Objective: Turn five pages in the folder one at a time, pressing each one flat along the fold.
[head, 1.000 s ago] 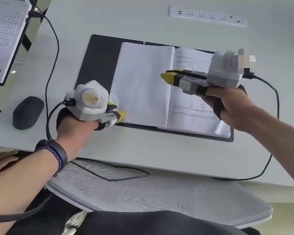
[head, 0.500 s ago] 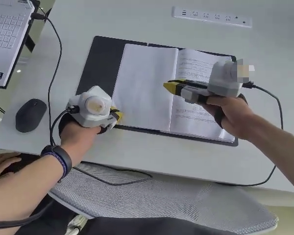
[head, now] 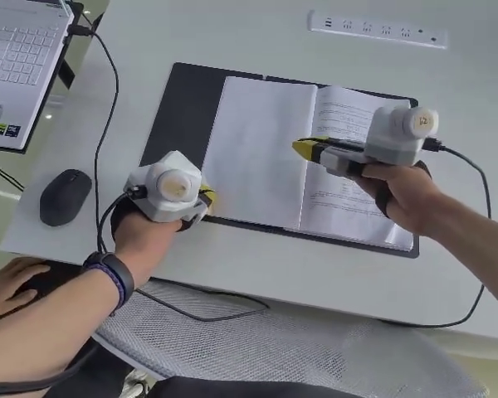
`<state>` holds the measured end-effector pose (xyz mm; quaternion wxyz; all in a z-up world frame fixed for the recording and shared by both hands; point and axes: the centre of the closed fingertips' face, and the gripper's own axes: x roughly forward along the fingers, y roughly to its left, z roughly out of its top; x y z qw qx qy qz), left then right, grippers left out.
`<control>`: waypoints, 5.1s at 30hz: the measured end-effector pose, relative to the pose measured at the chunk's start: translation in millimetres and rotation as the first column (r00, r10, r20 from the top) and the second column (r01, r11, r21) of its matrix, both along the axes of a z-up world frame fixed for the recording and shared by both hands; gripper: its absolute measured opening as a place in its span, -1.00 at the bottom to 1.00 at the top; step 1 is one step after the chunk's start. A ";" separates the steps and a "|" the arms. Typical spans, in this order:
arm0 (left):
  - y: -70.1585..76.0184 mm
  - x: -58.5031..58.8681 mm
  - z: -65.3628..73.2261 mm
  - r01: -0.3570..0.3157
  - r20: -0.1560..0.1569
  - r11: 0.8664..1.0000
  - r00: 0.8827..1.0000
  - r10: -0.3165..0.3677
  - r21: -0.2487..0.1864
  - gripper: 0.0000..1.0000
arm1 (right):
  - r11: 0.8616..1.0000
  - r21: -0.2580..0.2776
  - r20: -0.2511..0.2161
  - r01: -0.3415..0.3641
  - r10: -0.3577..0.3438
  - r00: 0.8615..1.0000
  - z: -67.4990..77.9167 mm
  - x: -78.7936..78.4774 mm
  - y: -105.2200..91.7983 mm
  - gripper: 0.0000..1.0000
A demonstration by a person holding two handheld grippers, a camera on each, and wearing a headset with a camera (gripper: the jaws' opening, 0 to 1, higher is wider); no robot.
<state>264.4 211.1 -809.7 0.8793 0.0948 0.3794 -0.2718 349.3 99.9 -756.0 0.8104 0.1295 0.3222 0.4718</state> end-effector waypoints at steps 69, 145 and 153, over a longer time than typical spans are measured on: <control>-1.1 0.8 3.0 -0.005 -0.030 1.000 1.000 0.005 -0.003 -1.00 | 0.975 0.083 -0.072 0.205 -0.199 0.977 -46.8 155.9 -16.9 -1.00; -1.2 1.7 -1.6 0.032 -0.023 0.999 0.999 -0.031 0.009 -1.00 | 0.978 0.112 -0.052 -0.177 0.184 0.982 -29.2 -68.7 6.1 -1.00; -1.5 1.2 -1.8 0.031 -0.020 0.999 0.999 -0.031 0.011 -1.00 | 0.974 0.109 -0.057 -0.199 0.206 0.977 -31.4 -95.3 7.5 -1.00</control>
